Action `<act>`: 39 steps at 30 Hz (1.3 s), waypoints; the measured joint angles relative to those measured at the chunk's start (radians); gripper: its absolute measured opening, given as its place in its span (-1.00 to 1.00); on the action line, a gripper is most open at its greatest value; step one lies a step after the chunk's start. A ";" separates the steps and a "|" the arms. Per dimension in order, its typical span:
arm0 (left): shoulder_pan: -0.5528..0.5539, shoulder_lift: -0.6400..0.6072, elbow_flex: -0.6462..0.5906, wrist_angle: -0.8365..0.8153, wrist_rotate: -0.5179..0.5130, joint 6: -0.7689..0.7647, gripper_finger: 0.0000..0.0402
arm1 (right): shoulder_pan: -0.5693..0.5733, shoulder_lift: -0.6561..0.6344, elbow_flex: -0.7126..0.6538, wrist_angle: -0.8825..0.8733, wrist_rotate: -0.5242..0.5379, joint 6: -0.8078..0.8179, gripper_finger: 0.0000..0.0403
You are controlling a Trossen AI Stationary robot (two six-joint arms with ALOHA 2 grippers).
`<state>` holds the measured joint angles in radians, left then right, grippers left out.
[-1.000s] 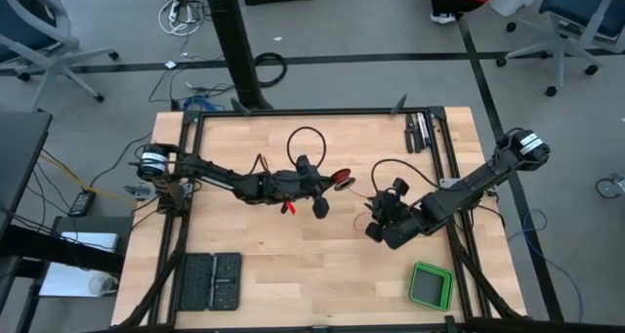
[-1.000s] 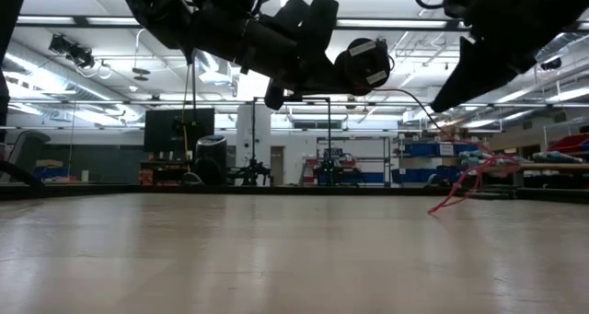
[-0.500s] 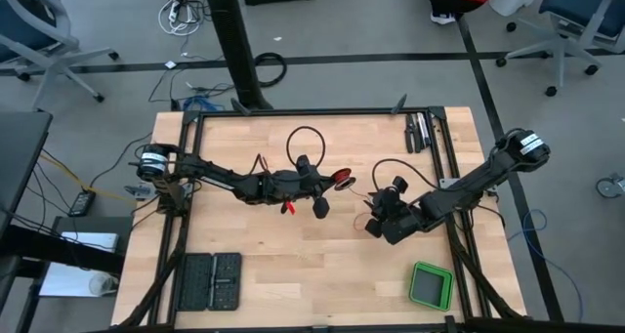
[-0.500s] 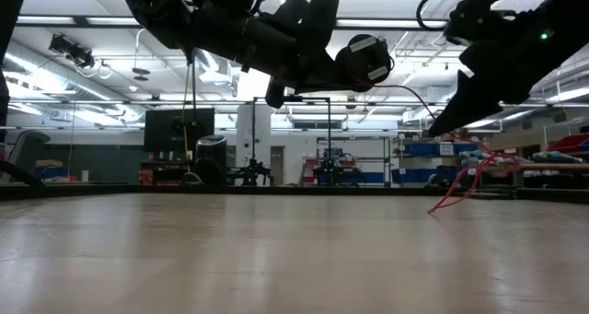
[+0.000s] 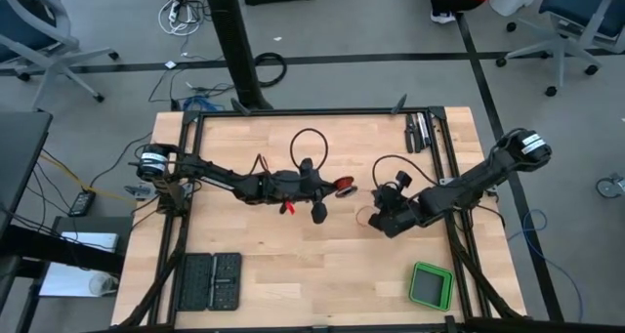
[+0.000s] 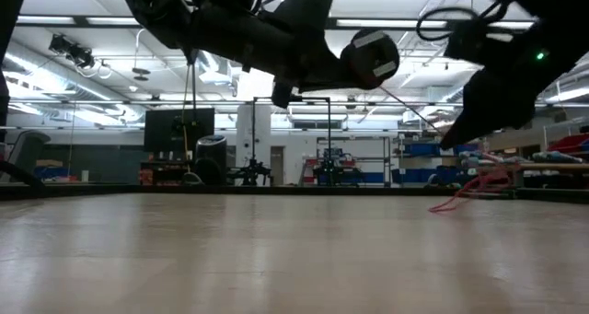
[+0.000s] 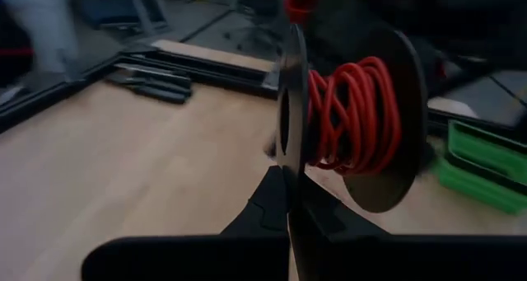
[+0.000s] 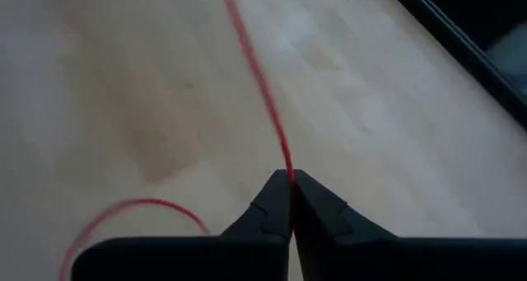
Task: Coil cords
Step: Coil the red wire cable onto the black spool
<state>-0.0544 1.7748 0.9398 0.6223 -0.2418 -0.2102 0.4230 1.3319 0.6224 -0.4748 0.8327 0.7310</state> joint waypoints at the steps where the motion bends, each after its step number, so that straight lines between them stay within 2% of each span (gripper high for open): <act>1: 0.000 0.000 0.000 0.000 0.017 0.010 -1.00 | -0.012 -0.004 0.000 -0.020 0.001 0.005 -0.98; 5: 0.000 0.000 -0.001 -0.031 0.072 0.025 -1.00 | -0.030 -0.076 0.002 -0.066 -0.007 0.000 -0.98; 10: 0.005 -0.001 -0.001 -0.128 0.045 0.011 -1.00 | -0.027 -0.195 0.059 -0.132 0.016 -0.043 -0.99; 15: 0.014 -0.001 -0.001 -0.133 -0.001 -0.054 -1.00 | -0.058 -0.230 0.127 0.088 -0.042 -0.242 -0.99; 22: 0.013 -0.001 0.003 -0.146 -0.019 -0.117 -1.00 | -0.089 -0.140 0.204 0.297 -0.152 -0.403 -1.00; 30: 0.012 0.000 0.177 -0.435 -0.038 -0.135 -1.00 | -0.104 0.030 0.212 0.550 -0.175 -0.508 -1.00; 39: 0.000 0.001 0.217 -0.423 -0.034 -0.139 -1.00 | -0.071 0.116 0.196 0.507 -0.160 -0.430 -1.00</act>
<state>-0.0544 1.7756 1.1564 0.1991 -0.2760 -0.3496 0.3523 1.4483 0.8188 0.0325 0.6729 0.3012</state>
